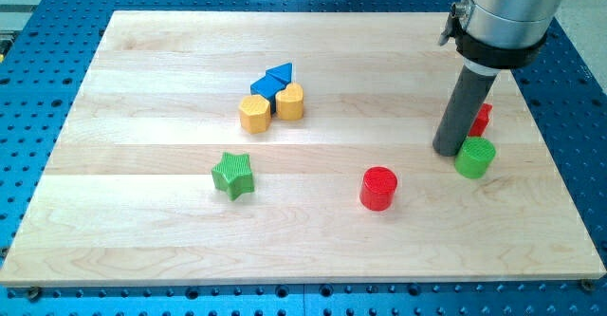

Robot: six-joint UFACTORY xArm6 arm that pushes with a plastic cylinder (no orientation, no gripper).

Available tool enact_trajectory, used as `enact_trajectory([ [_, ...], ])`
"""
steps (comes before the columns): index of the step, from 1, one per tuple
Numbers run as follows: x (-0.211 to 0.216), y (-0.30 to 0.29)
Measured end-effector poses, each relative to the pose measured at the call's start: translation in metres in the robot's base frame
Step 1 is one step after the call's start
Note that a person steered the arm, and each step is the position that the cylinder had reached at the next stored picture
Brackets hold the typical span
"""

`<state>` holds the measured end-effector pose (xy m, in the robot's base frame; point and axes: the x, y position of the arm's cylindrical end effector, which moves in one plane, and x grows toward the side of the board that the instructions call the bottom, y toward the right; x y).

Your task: Place the circles vertically to each other

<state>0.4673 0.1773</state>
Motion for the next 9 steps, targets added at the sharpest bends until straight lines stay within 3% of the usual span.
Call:
enact_trajectory([
  [1,0.006,-0.059],
  [2,0.037,-0.034],
  [3,0.033,0.019],
  [4,0.026,-0.046],
  [5,0.012,-0.164],
  [6,0.065,-0.169],
  [7,0.065,-0.057],
  [8,0.065,-0.01],
  [9,0.07,-0.035],
])
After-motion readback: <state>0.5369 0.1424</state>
